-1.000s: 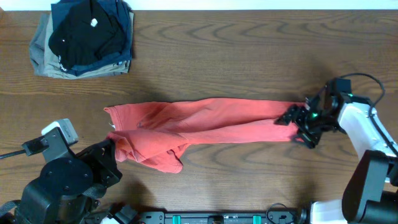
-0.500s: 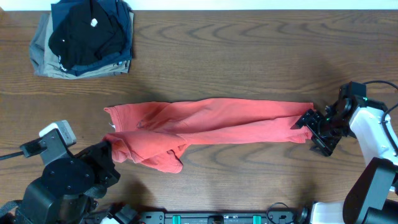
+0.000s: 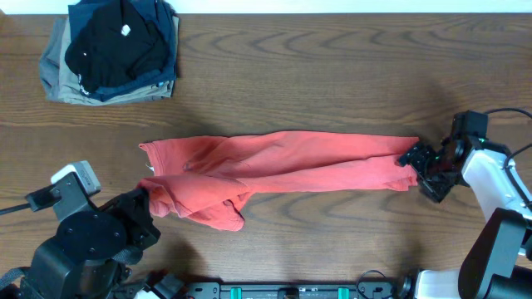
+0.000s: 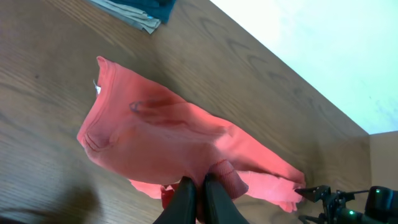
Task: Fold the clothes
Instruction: 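Grasp the shirt's right-end hem with the right gripper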
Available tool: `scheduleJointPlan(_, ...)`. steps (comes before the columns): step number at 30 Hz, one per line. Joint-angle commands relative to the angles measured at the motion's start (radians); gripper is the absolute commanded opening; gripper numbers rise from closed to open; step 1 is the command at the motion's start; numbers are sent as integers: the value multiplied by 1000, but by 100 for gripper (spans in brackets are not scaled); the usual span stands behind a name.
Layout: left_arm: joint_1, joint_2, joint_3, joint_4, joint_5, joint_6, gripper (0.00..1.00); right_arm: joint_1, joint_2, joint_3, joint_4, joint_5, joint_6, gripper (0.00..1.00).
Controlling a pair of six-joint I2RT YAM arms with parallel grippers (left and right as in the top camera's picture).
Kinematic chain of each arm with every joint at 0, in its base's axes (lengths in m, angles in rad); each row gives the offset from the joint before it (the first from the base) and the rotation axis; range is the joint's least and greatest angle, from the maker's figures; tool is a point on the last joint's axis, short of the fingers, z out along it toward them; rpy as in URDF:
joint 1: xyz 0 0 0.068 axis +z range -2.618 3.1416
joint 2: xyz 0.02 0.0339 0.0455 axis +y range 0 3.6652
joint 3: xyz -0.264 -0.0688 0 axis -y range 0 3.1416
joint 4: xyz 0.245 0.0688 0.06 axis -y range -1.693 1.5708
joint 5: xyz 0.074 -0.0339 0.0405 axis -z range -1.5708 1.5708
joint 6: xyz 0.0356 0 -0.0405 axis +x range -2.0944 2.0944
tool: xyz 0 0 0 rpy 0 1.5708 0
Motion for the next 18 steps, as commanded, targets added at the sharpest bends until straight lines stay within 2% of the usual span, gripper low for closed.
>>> scheduleJointPlan(1, -2, 2, 15, -2, -35, -12, 6, -6, -13, -13, 49, 0, -40, 77)
scheduleJointPlan(4, -2, 2, 15, -2, -35, -12, 6, -6, -13, -13, 97, -35, -88, 72)
scheduleJointPlan(12, -2, 2, 15, -3, -35, -12, 6, -4, 1, -22, 122, -2, -88, 56)
scheduleJointPlan(18, -2, 2, 15, -11, -35, -11, 6, -1, 29, -37, 137, 7, -87, 56)
